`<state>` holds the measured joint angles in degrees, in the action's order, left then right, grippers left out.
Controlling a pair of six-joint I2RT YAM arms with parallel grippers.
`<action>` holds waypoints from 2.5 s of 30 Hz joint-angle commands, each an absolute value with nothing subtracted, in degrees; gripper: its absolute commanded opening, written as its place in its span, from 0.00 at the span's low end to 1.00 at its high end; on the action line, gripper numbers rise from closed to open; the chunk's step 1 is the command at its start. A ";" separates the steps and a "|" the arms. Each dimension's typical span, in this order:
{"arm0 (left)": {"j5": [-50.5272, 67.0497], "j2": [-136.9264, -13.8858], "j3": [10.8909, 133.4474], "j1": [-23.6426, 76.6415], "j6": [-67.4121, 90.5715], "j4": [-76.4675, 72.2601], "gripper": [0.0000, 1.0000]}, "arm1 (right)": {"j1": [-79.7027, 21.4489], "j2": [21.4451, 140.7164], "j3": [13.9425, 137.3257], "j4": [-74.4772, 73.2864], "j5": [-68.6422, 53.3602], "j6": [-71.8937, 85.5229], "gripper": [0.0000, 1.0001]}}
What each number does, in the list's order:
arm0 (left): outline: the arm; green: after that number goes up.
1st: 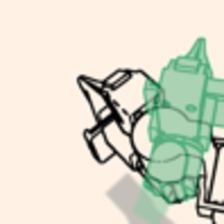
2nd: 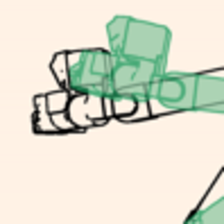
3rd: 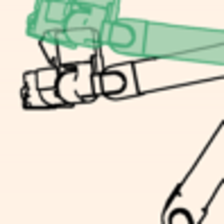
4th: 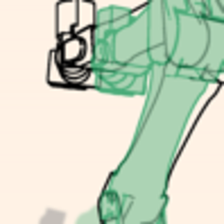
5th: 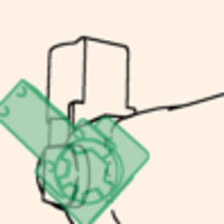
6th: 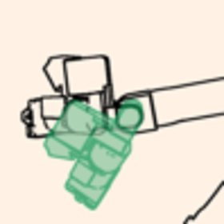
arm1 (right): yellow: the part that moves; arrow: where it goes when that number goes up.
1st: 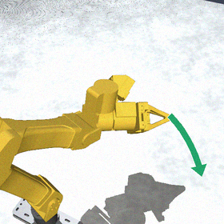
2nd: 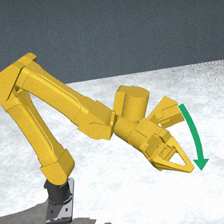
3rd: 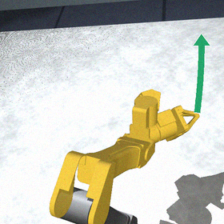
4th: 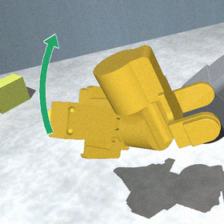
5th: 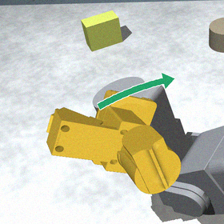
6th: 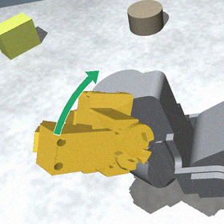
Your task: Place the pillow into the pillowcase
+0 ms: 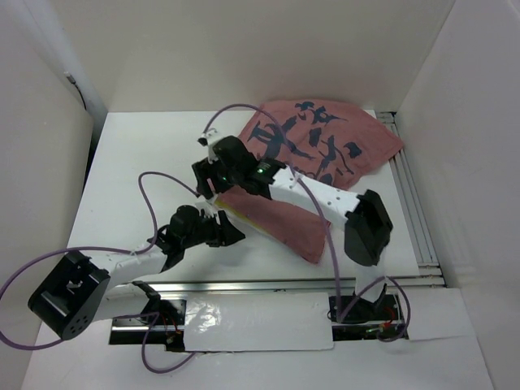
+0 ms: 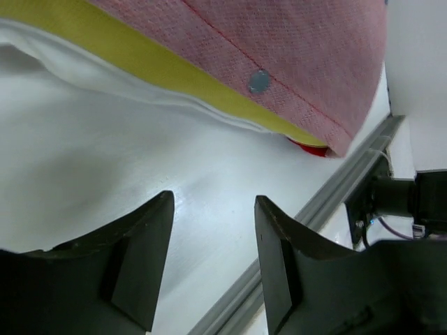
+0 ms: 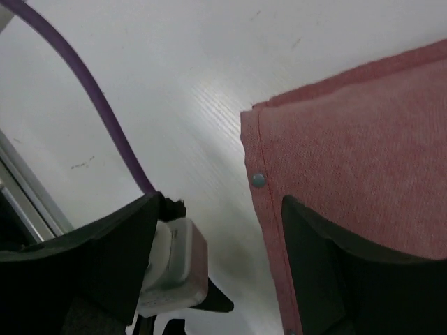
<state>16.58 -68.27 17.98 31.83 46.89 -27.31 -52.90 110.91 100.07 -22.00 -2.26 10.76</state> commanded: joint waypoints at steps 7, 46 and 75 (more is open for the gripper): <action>14.50 -74.61 22.06 33.66 48.95 -35.58 0.62 | -53.26 80.62 72.35 -20.55 10.37 14.15 0.75; 5.45 -84.90 29.62 34.19 49.75 -43.51 0.51 | -64.69 86.84 61.17 -30.67 52.56 14.33 0.00; 7.65 -90.45 31.37 38.23 48.96 -82.60 0.00 | -65.83 68.12 81.04 -25.22 9.50 17.31 0.00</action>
<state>10.02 -92.38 27.55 36.86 50.09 -61.73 -64.34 71.24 76.05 -32.16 19.46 16.34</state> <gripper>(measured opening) 0.055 0.010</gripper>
